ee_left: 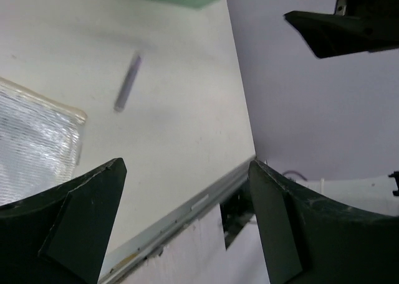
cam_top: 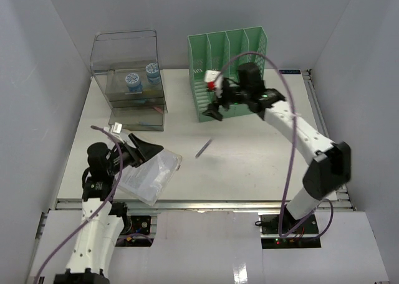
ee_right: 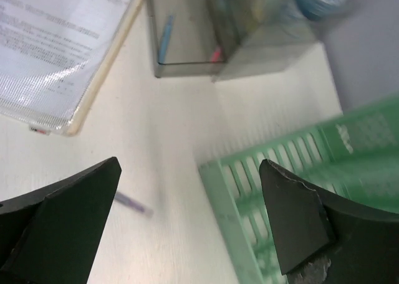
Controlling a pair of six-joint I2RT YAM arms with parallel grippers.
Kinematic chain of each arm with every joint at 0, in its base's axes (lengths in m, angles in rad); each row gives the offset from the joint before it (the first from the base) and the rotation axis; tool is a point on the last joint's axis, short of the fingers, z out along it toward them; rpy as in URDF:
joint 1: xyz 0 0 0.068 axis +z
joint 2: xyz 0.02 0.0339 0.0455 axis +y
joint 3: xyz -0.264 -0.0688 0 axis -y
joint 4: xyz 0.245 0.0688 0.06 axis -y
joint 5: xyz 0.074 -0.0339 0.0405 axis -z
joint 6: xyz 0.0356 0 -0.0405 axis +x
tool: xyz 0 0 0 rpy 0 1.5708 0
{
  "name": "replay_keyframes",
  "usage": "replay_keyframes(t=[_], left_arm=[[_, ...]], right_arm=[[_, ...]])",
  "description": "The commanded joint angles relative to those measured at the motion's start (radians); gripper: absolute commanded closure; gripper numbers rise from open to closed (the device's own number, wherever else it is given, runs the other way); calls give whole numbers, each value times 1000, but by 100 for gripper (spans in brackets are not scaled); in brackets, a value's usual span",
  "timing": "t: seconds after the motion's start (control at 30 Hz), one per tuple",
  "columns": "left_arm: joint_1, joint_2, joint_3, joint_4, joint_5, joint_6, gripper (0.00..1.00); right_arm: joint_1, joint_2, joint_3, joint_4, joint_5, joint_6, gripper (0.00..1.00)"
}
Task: Organize the desk
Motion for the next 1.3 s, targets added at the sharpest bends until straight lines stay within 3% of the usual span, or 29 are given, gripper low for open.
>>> replay_keyframes(t=[0.0,0.07,0.1,0.27,0.37,0.5,0.9,1.27], left_arm=[[-383,273,79,178,-213,37,10],[-578,391,162,181,-361,95,10],[-648,526,231,166,-429,150,10],[-730,971,505,-16,-636,406,14],[-748,1111,625,-62,-727,505,15],[-760,1219,730,-73,-828,595,21],[-806,1458,908,-142,-869,627,44],[-818,1439,880,-199,-994,579,87]], right_arm=[[-224,-227,-321,-111,-342,30,1],[-303,-307,-439,-112,-374,33,0],[-361,-361,-510,-110,-396,46,0],[-555,-528,-696,-106,-484,101,0],[-623,-622,-764,-83,-496,94,1],[-666,-682,-830,-52,-501,99,2],[-733,-698,-846,-47,-540,98,2],[-750,-716,-846,-46,-546,108,2]])
